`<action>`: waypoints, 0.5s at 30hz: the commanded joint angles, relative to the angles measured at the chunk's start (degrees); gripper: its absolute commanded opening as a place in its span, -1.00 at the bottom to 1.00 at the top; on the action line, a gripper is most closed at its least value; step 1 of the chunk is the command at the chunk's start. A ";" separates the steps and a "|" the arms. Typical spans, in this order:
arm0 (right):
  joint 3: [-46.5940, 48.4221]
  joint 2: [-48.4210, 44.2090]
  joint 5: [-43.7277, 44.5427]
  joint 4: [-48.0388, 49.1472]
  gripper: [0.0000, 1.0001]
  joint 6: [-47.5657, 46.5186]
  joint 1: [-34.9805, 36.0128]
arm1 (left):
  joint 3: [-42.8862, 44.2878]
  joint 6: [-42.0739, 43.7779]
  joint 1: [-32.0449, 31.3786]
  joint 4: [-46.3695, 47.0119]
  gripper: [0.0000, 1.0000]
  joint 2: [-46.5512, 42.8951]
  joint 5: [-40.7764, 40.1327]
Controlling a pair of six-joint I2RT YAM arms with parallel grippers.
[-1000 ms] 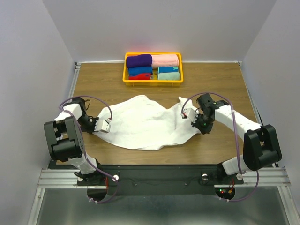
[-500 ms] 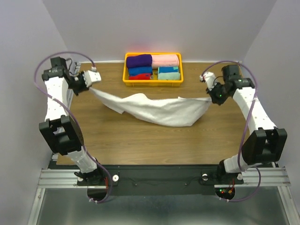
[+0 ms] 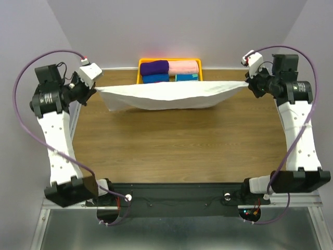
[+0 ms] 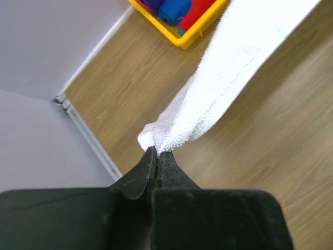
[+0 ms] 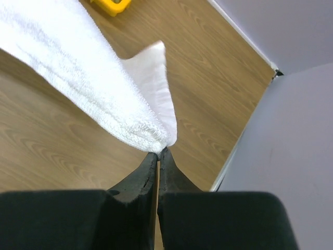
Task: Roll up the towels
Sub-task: Flatten the towel
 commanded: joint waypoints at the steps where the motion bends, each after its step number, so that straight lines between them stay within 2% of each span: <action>1: -2.72 -9.74 3.18 -1.48 -0.99 0.71 -0.43 | -5.90 -4.43 0.27 3.49 -1.00 -12.74 -3.73; 3: -4.22 -13.86 4.67 -1.83 -0.99 0.18 -0.43 | -8.81 -6.70 0.27 4.98 -1.00 -17.65 -5.57; 9: -3.44 -19.07 10.46 -4.20 -0.99 -0.78 -0.43 | -8.47 -13.48 0.36 6.48 -1.00 -24.80 -10.14; 15: -9.31 -15.32 13.37 -3.86 -0.99 -3.69 -0.43 | -11.27 -13.22 0.27 7.44 -1.00 -21.31 -14.63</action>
